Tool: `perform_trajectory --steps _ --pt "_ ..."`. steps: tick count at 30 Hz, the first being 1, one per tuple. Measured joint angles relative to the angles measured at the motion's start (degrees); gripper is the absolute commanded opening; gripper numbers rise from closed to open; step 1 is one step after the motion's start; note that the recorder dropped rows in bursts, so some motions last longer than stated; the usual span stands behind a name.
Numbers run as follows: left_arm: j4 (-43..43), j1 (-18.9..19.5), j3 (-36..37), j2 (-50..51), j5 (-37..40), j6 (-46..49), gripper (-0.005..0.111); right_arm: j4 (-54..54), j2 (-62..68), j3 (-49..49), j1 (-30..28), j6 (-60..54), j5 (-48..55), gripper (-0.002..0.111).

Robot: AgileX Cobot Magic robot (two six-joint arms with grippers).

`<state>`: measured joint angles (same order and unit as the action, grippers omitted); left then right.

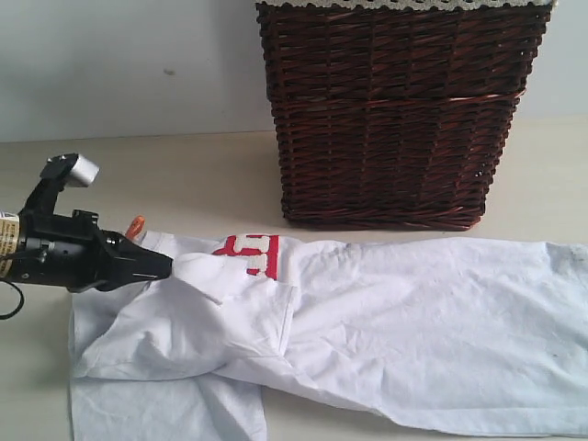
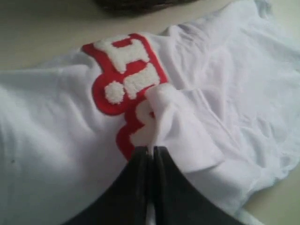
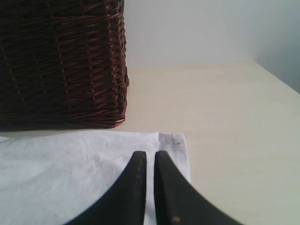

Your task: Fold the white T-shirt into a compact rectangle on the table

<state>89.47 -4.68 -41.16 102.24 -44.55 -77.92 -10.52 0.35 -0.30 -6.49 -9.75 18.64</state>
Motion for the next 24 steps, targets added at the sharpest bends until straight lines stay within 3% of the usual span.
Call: perform_trajectory --steps 4,7,9,12,15,20,24 --pt "-3.0 0.0 0.0 1.1 4.8 4.0 0.039 0.0 0.0 0.0 0.0 0.0 0.0 0.007" --pt "-9.7 0.0 0.0 1.4 7.8 9.5 0.059 0.0 0.0 0.0 0.0 0.0 0.0 0.007" --pt "-14.6 0.0 0.0 1.6 9.3 13.3 0.061 0.0 0.0 0.0 0.0 0.0 0.0 0.007" --pt "-17.0 0.0 0.0 1.6 10.5 15.5 0.054 0.0 0.0 0.0 0.0 0.0 0.0 0.007" --pt "-11.1 0.1 0.0 1.3 7.7 14.3 0.038 0.0 0.0 0.0 0.0 0.0 0.0 0.007" --pt "6.7 -1.9 -0.1 -0.1 -9.9 16.3 0.013 0.0 0.0 0.0 0.0 0.0 0.0 0.007" --pt "8.7 -5.9 -0.1 2.7 -5.2 19.4 0.000 0.0 0.0 0.0 0.0 0.0 0.0 0.007"
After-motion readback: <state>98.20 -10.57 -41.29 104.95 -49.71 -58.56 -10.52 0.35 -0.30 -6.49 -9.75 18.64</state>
